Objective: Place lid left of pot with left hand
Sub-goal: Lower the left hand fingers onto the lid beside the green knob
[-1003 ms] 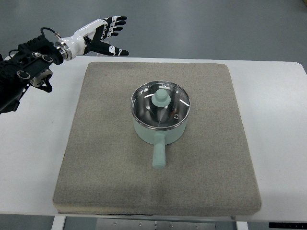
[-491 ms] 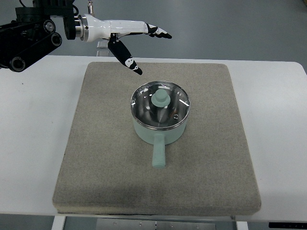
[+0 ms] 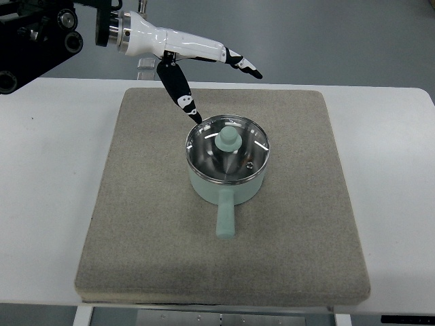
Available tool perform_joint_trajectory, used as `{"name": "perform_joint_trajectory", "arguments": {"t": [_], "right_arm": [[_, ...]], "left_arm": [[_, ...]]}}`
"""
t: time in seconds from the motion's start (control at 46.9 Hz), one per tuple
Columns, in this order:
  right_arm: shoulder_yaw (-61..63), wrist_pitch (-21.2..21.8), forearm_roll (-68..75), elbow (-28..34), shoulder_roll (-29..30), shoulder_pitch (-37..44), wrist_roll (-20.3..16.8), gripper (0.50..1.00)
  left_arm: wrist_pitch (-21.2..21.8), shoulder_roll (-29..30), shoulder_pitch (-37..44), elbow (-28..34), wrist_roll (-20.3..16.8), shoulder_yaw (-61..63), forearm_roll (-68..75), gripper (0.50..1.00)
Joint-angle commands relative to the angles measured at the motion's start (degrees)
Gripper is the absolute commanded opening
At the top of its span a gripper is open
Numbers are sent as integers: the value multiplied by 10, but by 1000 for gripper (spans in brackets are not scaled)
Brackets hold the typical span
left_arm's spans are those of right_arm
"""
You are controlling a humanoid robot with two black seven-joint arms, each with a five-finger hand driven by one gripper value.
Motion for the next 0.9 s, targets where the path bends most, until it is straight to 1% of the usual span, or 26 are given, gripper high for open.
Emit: {"name": "perform_joint_trajectory", "arguments": {"t": [0.0,0.107,0.235,0.405,0.533,0.875], "right_arm": [[0,0,0,0,0,0,0,921],[1,0,0,0,0,0,0,921],[0,0,0,0,0,0,0,921],[0,0,0,0,0,0,0,921],[0,0,0,0,0,0,0,921],[0,0,0,0,0,0,0,921]], "left_arm": [[1,0,-18,-12,0,1,33,981],[-2,-3,-31,-14,0,3,44,986],[-23,-3,-58,-29,0,30,54,986],[-23,-19,-83,-26,0,88,60,986],[-18,-32,-85,-23,0,96,87,979],[27,-61,-81,-20,0,96,125,977]]}}
